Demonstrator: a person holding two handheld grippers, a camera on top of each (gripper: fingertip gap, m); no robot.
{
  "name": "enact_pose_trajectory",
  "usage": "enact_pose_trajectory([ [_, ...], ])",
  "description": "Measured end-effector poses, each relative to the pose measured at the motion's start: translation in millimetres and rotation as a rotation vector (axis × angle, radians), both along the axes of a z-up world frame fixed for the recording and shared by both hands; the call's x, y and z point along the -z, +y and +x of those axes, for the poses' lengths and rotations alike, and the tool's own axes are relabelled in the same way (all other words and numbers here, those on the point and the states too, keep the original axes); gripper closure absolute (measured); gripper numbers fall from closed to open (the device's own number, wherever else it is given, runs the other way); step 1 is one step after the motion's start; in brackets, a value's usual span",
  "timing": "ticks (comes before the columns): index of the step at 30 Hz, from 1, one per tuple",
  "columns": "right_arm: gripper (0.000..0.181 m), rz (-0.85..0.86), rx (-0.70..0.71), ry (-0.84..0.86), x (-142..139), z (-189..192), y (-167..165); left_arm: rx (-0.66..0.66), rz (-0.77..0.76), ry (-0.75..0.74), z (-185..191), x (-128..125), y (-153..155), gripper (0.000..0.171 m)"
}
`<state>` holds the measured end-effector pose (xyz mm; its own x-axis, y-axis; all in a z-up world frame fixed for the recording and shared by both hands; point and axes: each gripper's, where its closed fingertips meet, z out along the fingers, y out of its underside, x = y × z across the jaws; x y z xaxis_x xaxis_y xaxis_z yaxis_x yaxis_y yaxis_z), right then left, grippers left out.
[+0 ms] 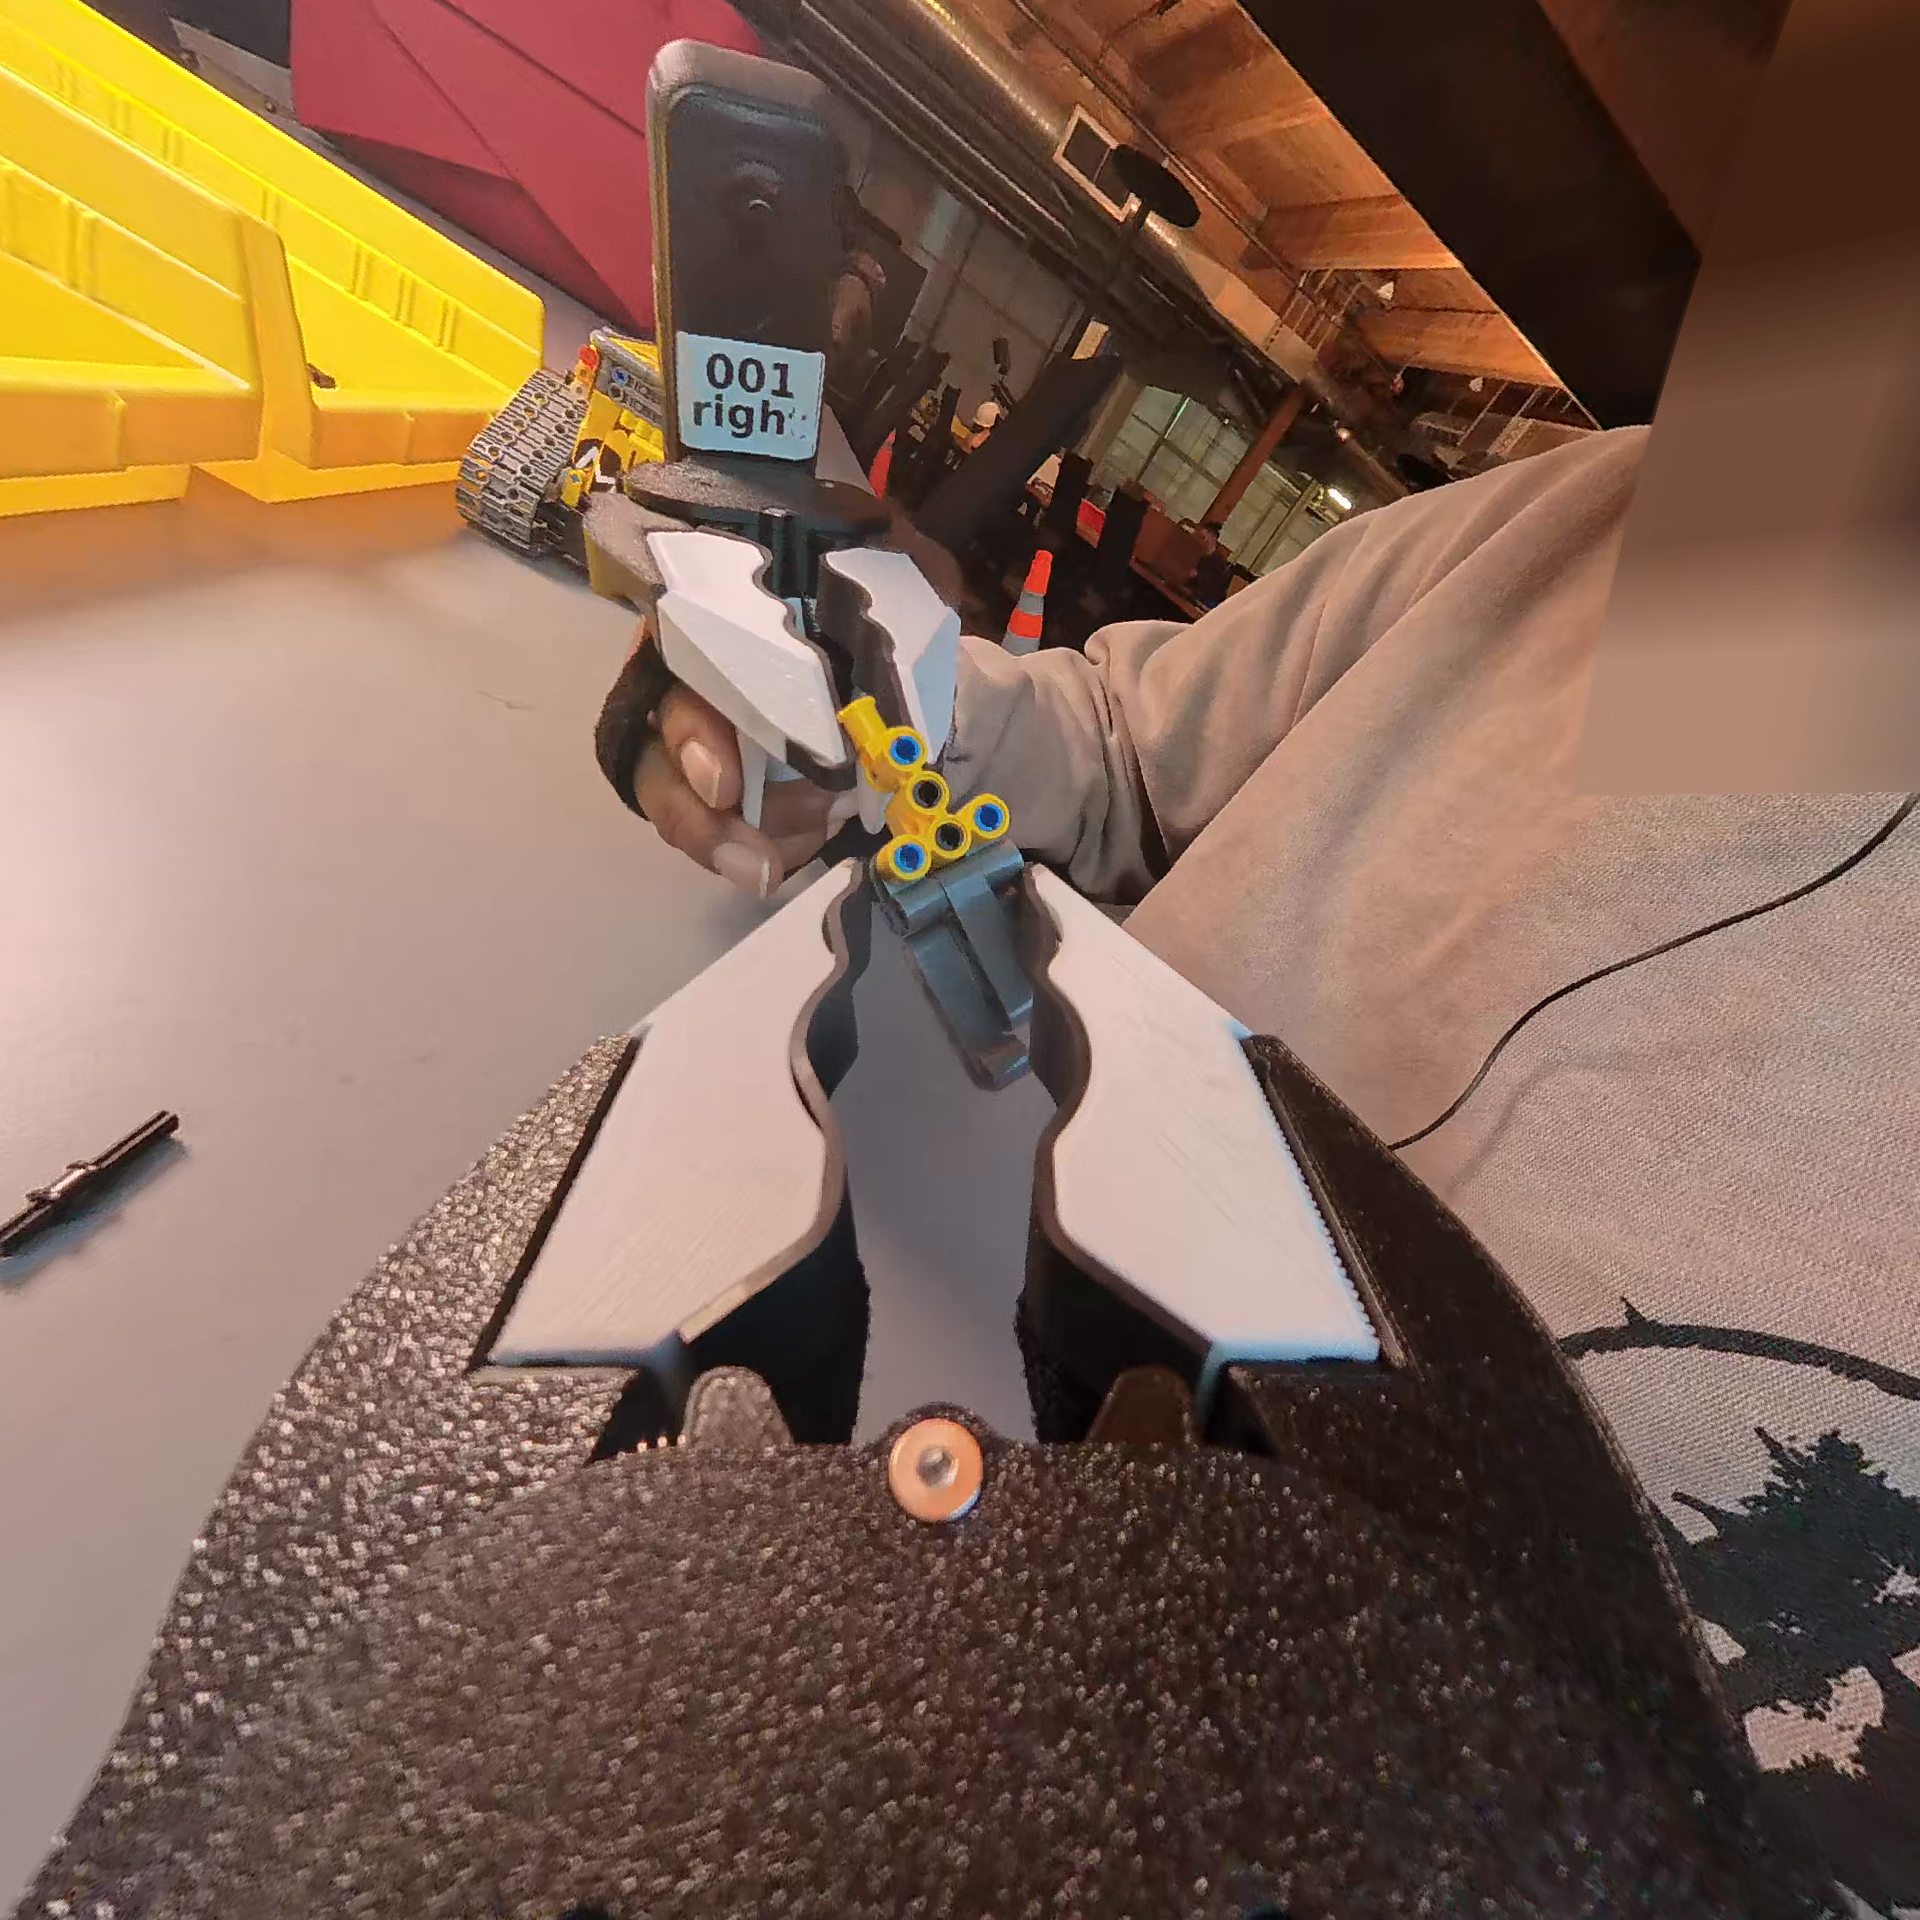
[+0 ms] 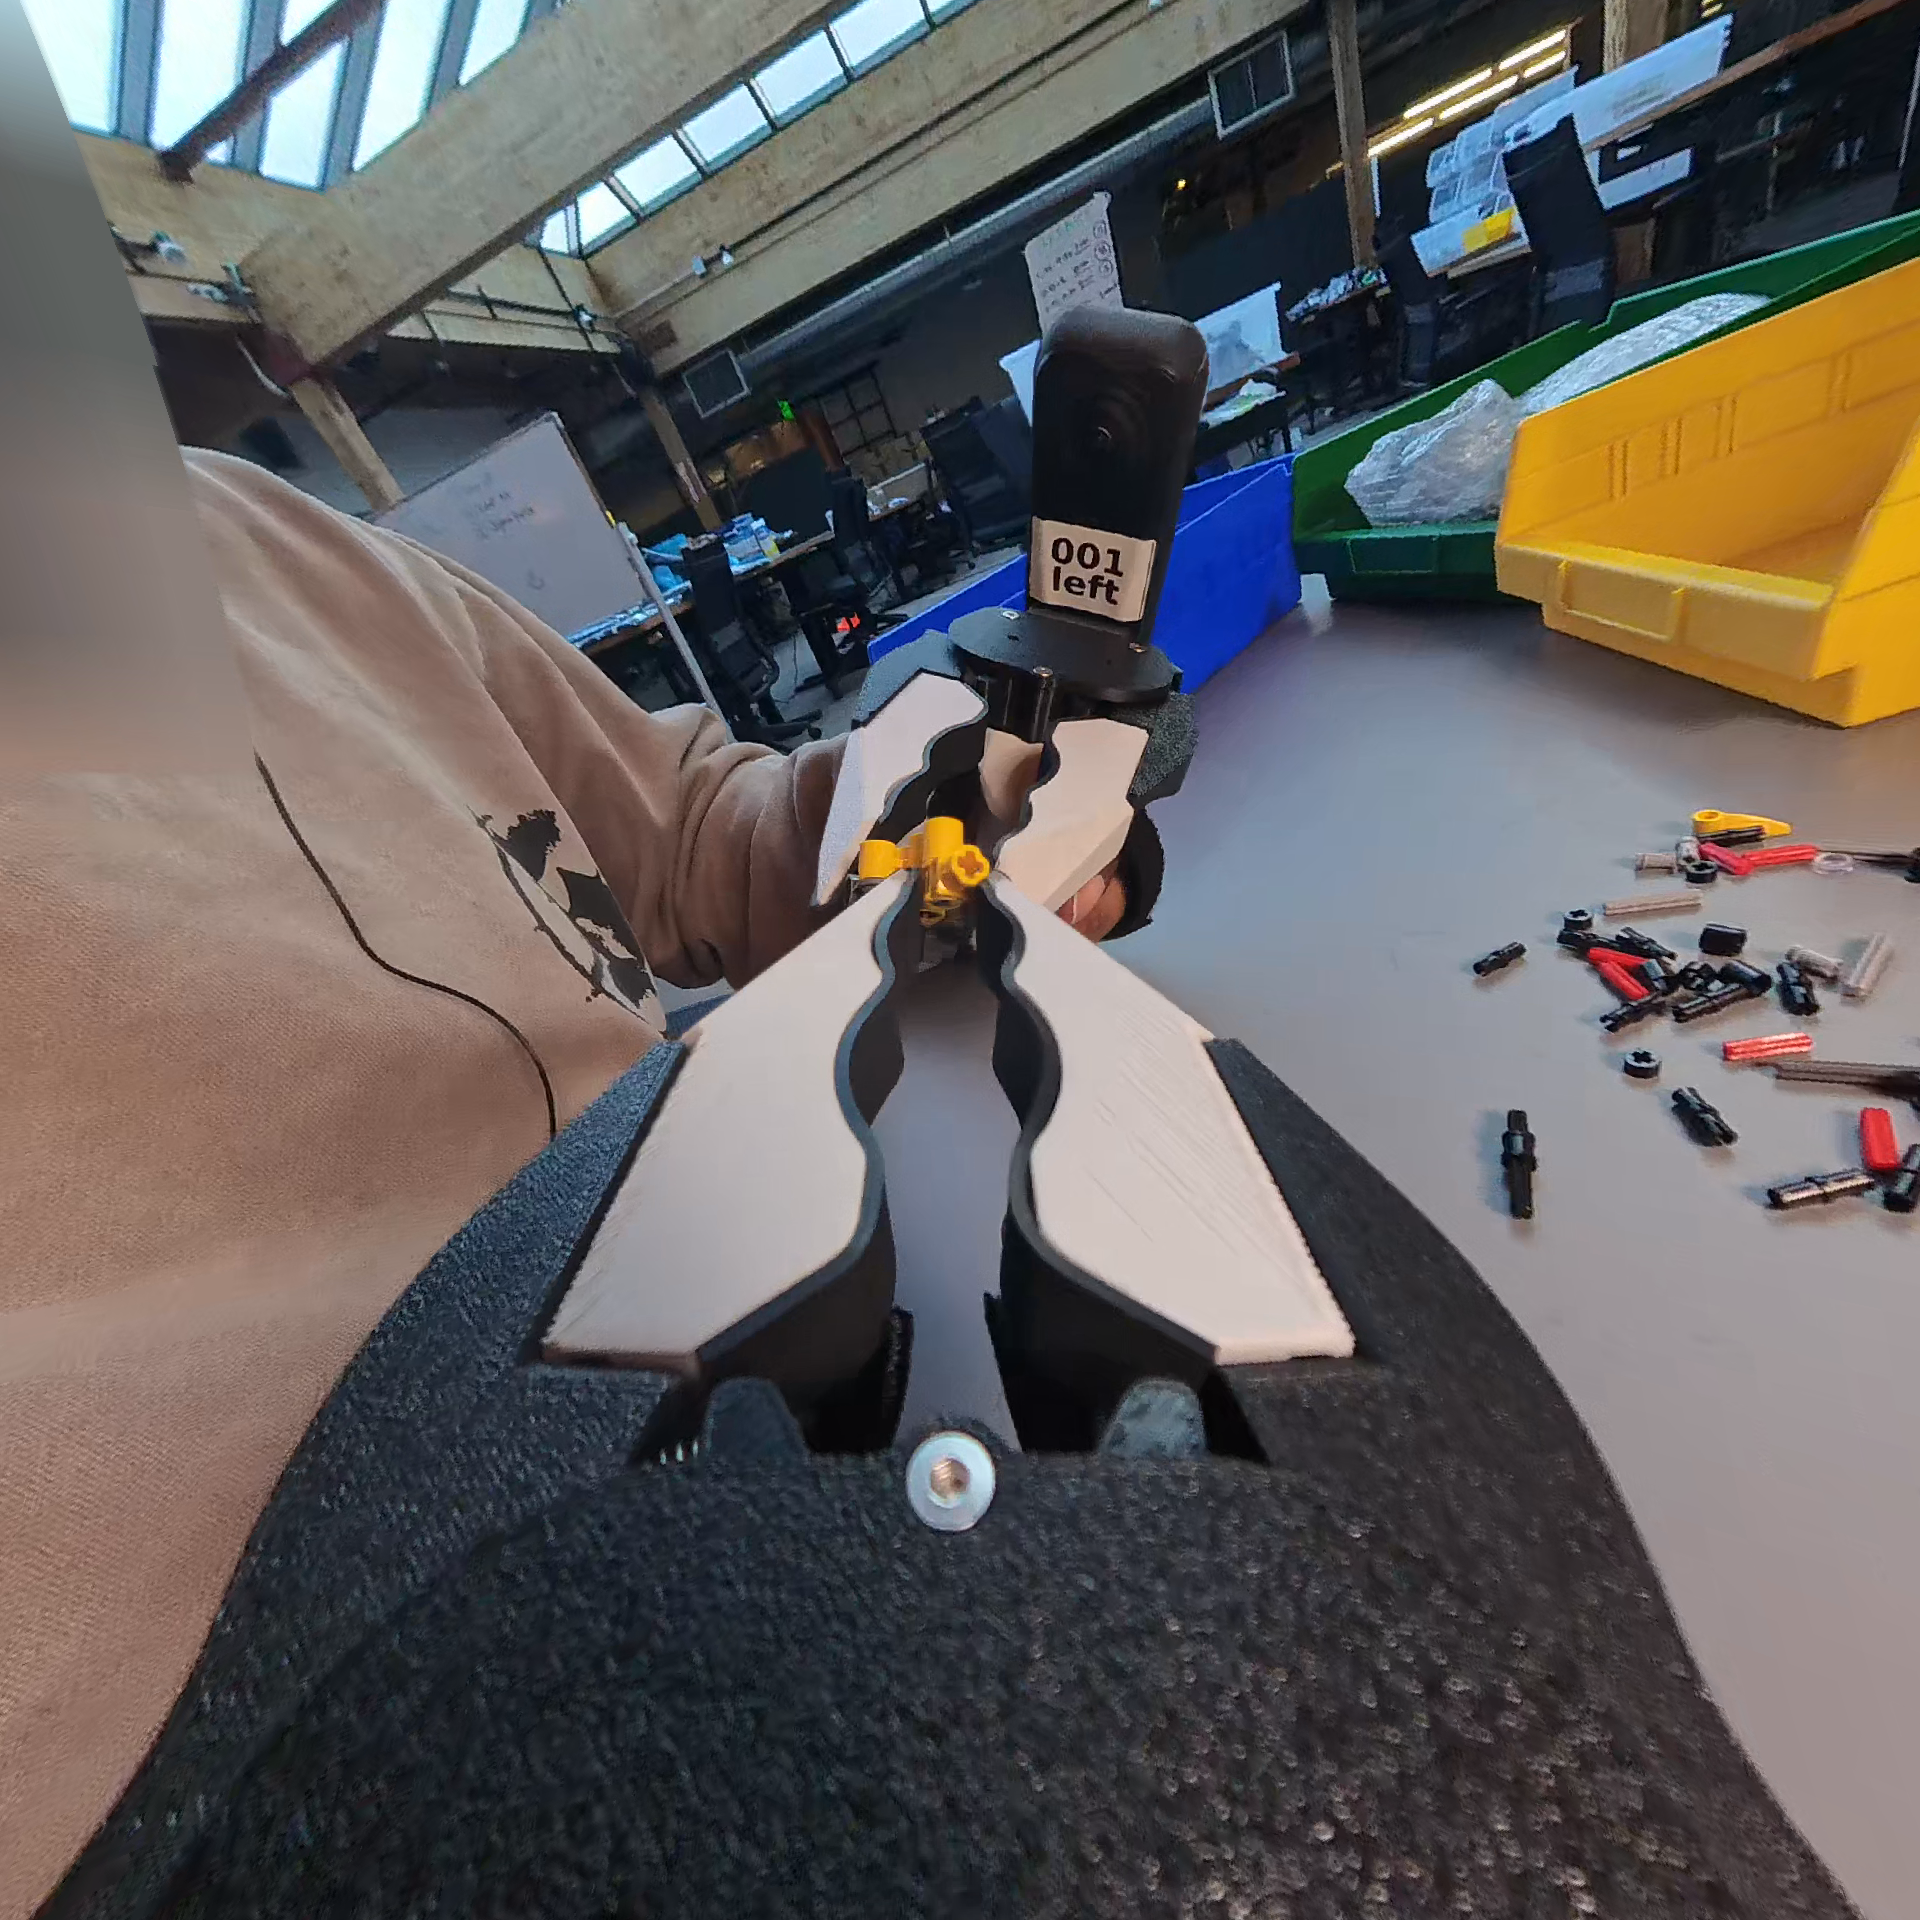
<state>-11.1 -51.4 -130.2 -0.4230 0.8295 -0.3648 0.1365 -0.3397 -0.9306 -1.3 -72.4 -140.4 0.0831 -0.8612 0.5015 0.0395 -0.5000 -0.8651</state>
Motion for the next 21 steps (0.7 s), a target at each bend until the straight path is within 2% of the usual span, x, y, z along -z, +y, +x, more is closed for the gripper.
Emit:
enact_pose_trajectory([
  [4,0.176,-0.011,0.023,0.029,-3.7,-0.5,4.1,-0.026,-0.046,0.023,-1.8,6.4,6.1,0.145],
  [8,0.176,0.179,0.096,-0.027,7.4,-2.1,10.7,-0.101,-0.028,0.048,-11.2,9.0,17.0,0.140],
  [10,0.176,0.199,0.099,-0.056,13.3,-2.4,10.0,-0.153,-0.001,0.070,-15.6,9.4,23.8,0.133],
  [11,0.176,0.221,0.102,-0.078,18.4,-3.3,10.1,-0.174,0.026,0.094,-16.9,10.9,25.9,0.135],
  [15,0.176,0.314,0.106,-0.154,35.4,-9.3,6.1,-0.179,0.103,0.214,-11.3,24.9,23.7,0.160],
  [21,0.177,0.377,0.127,-0.186,41.9,-9.1,8.4,-0.222,0.206,0.308,-11.7,29.2,26.6,0.165],
])
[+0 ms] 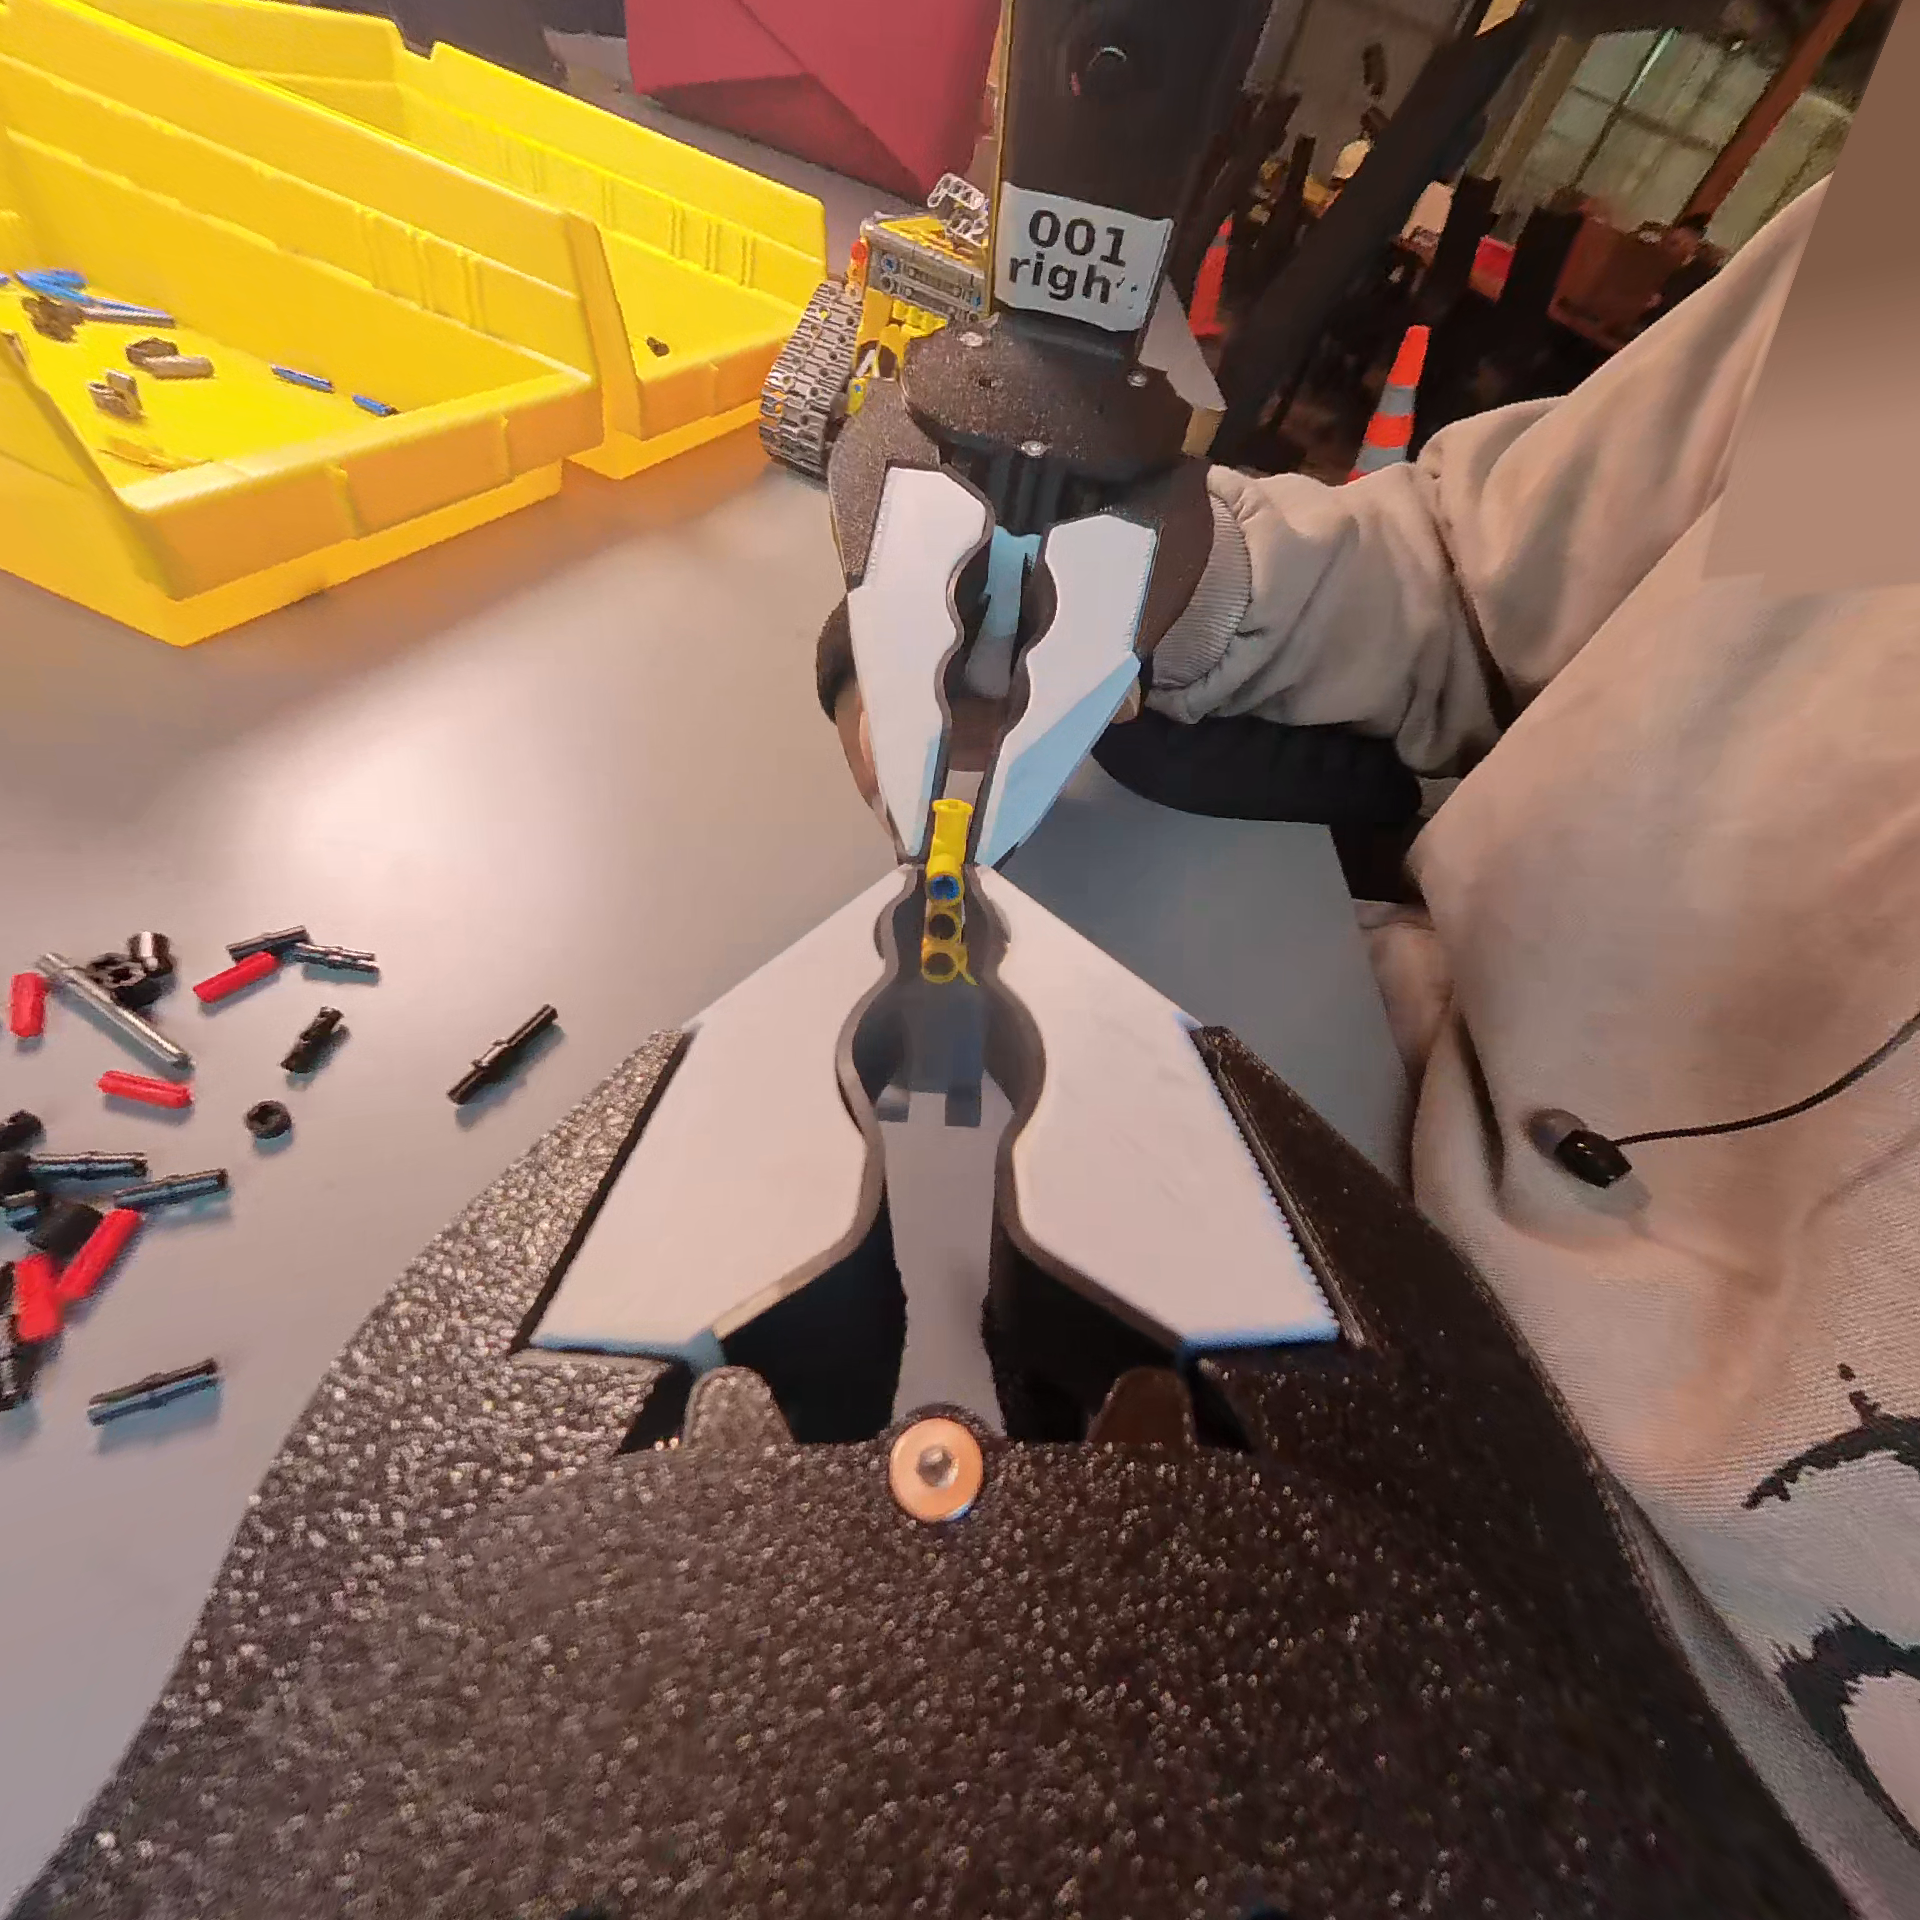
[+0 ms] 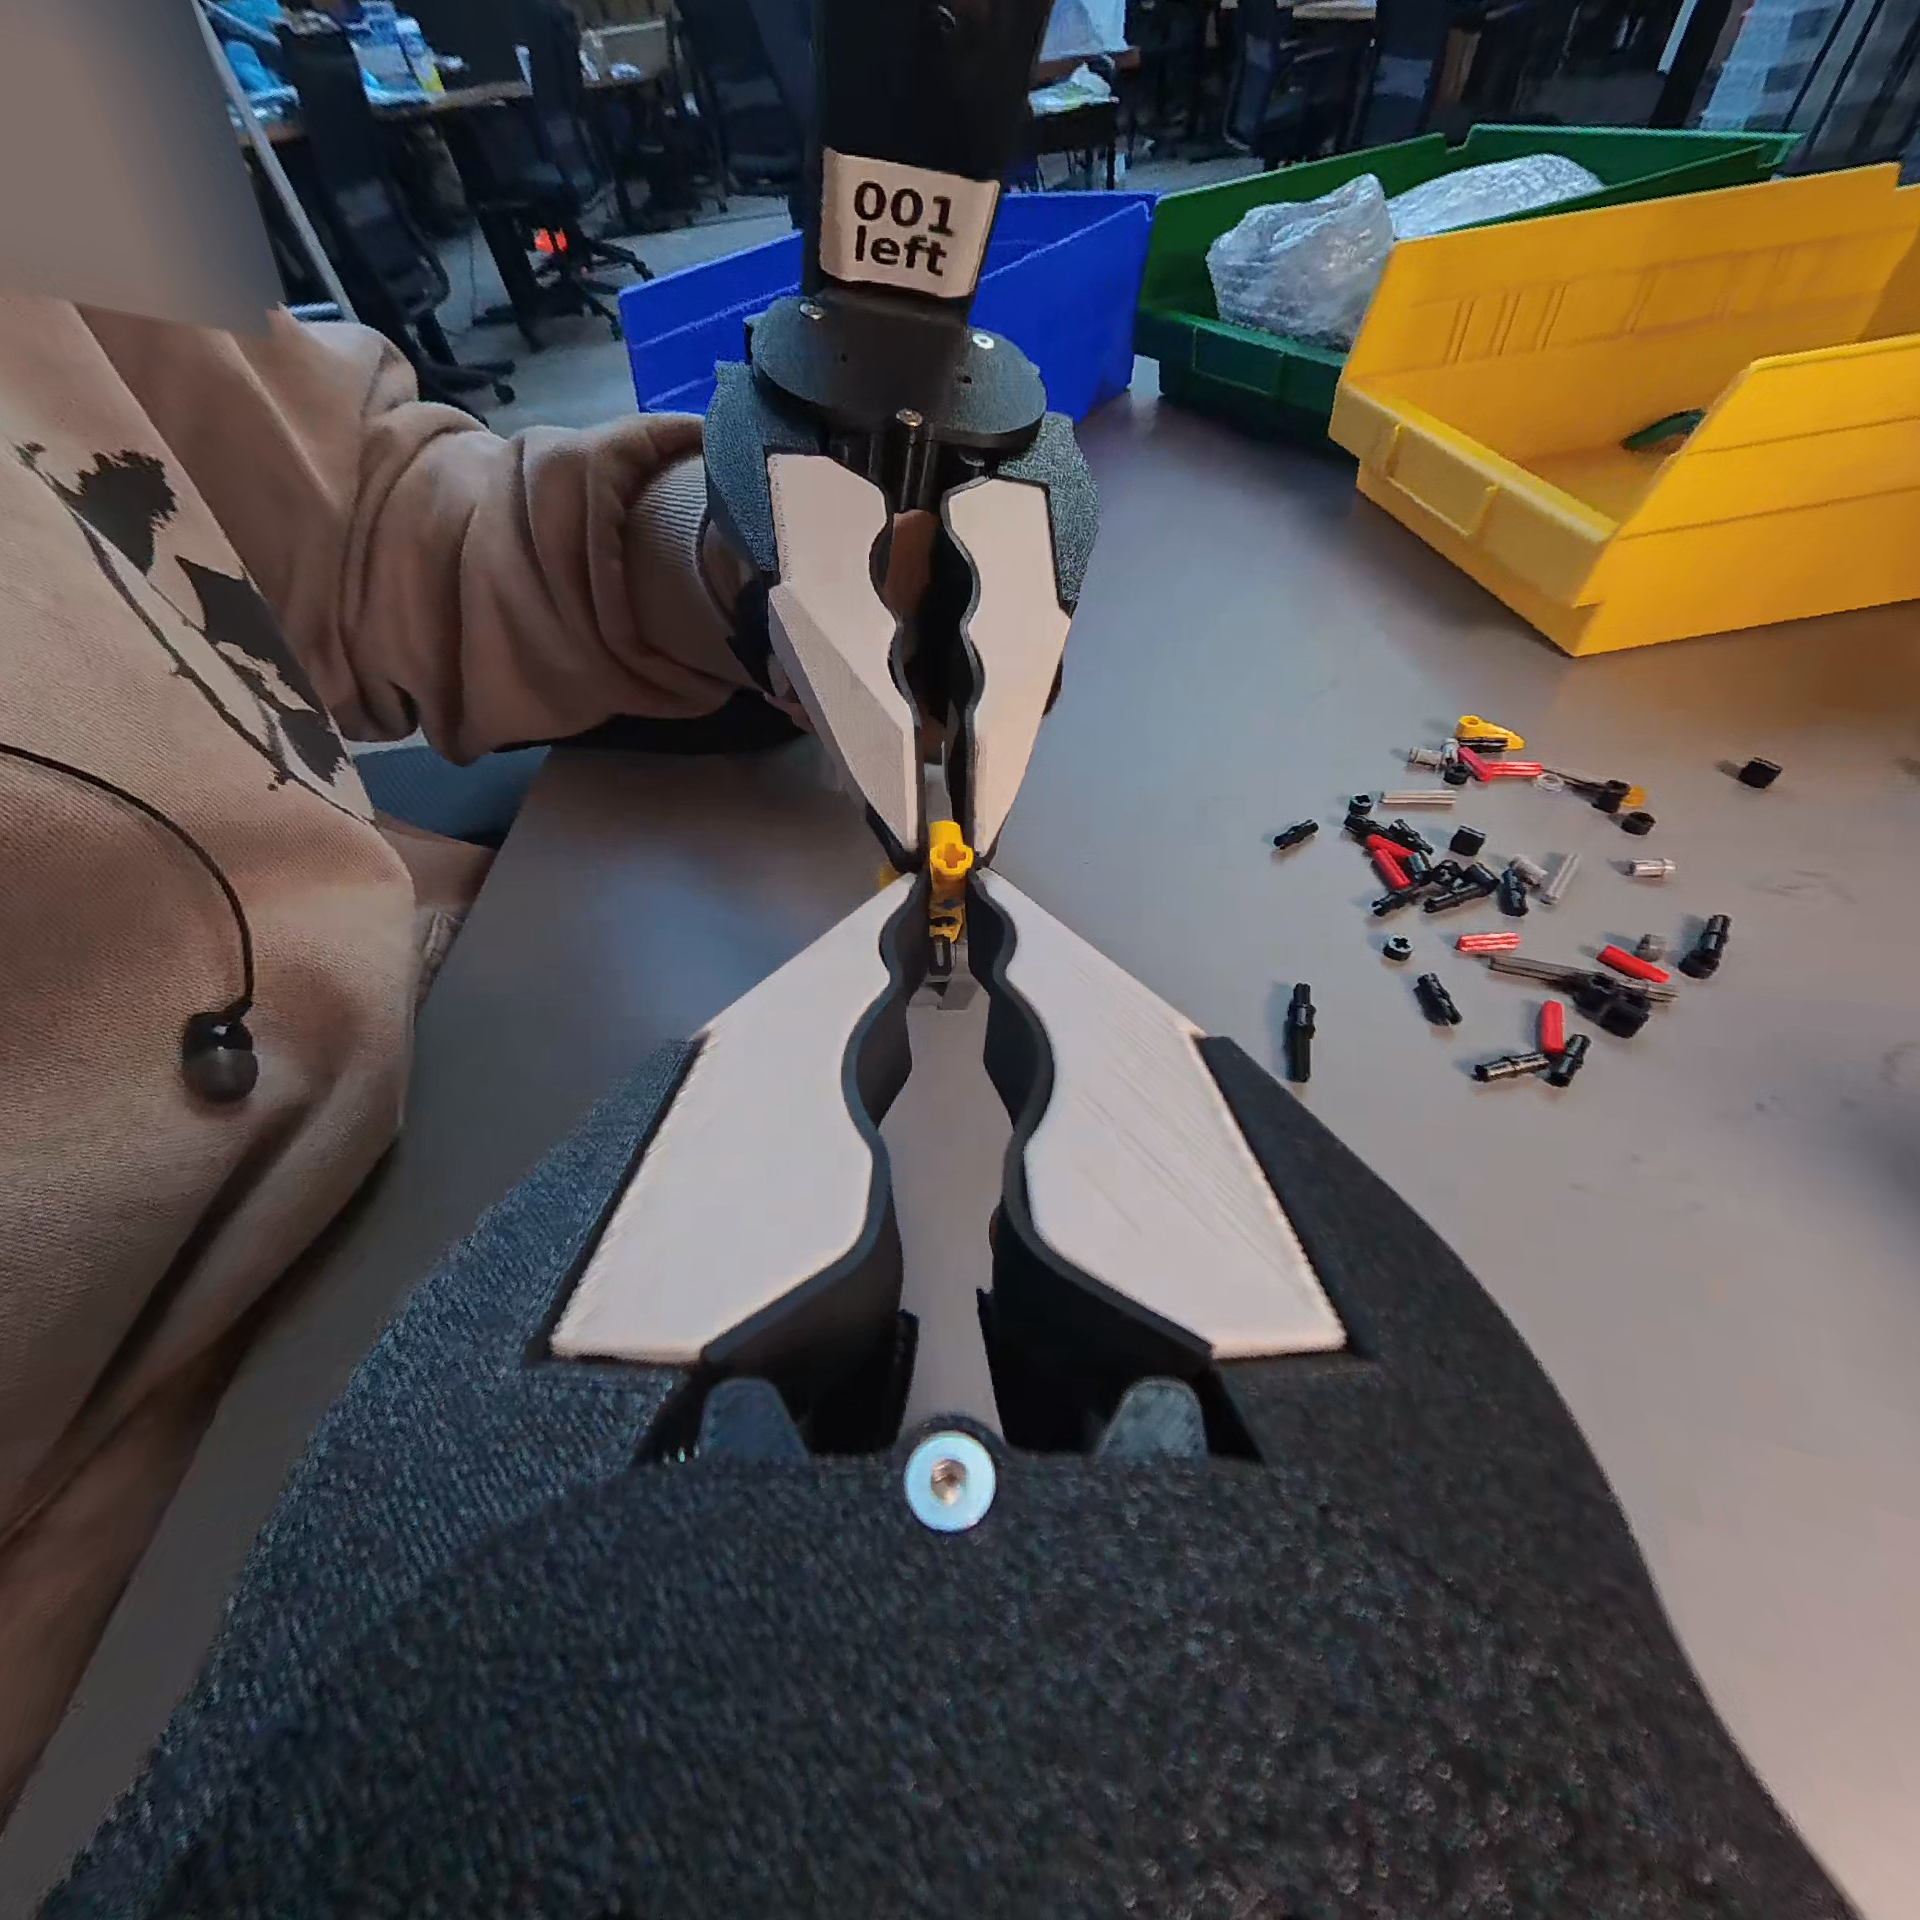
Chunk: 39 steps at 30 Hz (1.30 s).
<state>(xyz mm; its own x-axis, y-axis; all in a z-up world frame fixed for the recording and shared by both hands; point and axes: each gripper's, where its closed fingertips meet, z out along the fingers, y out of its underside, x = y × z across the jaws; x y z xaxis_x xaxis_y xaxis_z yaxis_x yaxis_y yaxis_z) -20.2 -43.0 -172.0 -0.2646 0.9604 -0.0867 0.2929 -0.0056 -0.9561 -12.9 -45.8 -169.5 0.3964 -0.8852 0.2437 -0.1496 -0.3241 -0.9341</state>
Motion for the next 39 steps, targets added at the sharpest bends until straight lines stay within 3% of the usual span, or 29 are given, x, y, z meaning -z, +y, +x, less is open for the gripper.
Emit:
enact_pose_trajectory([
  [3,0.177,-0.012,0.013,0.044,-11.4,0.3,3.9,-0.032,0.036,-0.043,-2.2,-13.1,4.0,0.166],
  [8,0.178,-0.014,0.078,0.084,-22.5,22.7,37.6,-0.139,0.048,-0.210,-51.2,-43.7,20.8,0.165],
  [12,0.177,-0.039,0.021,0.083,-17.7,11.9,23.1,-0.074,-0.015,-0.149,-30.0,-24.2,16.5,0.165],
  [19,0.177,-0.090,0.012,0.124,-21.4,13.9,22.6,-0.077,-0.164,0.024,-21.3,19.6,15.6,0.165],
  [25,0.176,-0.050,0.064,0.099,-15.0,12.3,30.8,-0.067,-0.182,0.036,-16.1,24.2,13.4,0.165],
  [28,0.176,0.091,0.176,0.043,-3.0,11.3,50.5,-0.070,-0.181,0.033,-16.5,23.6,13.7,0.165],
  [33,0.176,0.525,0.394,-0.150,25.1,23.0,98.2,-0.071,-0.183,0.038,-16.1,25.2,13.9,0.165],
  [39,0.176,0.644,0.652,-0.204,8.8,54.8,156.3,-0.103,-0.183,0.063,-18.0,29.5,17.5,0.164],
])
